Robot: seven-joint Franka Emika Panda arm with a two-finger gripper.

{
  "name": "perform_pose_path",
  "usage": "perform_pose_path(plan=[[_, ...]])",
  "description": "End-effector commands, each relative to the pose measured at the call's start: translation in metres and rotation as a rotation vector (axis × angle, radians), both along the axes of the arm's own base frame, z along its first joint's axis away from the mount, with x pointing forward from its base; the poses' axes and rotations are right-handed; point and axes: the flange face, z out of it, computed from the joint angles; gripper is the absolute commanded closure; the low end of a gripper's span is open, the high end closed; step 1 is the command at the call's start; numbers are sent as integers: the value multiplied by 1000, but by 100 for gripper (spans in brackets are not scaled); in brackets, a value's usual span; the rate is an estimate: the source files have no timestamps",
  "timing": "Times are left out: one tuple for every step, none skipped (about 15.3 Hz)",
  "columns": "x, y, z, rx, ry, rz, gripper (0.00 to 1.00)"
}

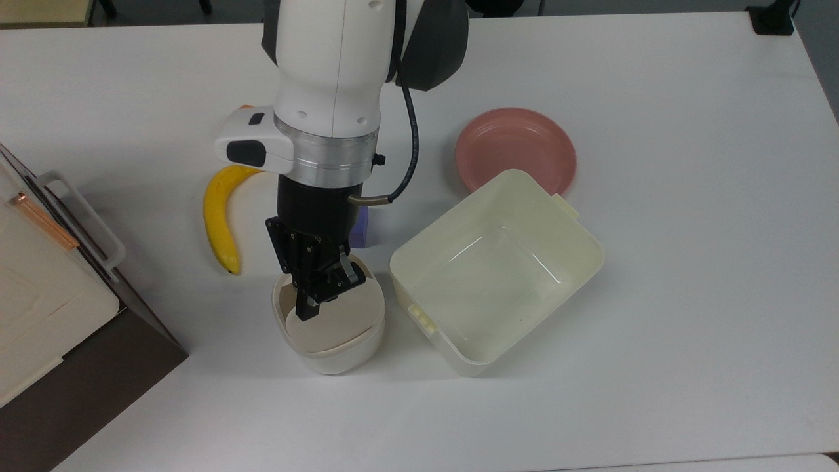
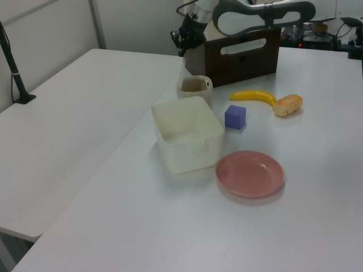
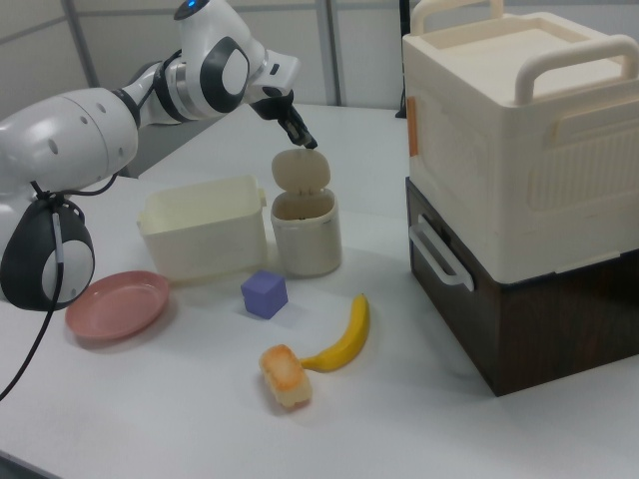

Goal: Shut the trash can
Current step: 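Lower the gripper onto the raised lid and push it down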

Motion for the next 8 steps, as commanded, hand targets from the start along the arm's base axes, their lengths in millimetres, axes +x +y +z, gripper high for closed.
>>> perform_pose_path(plan=[[-5,10,-7,-49,67,76,100],[-7,12,-7,-56,83,92,100],[-8,12,-6,-59,91,102,100],[-8,12,-7,-67,105,114,100],[-9,12,-8,-73,118,126,100],[-10,14,-8,-79,127,138,100],[-11,13,-9,-88,143,152,100],[-13,12,-15,-102,188,177,100]])
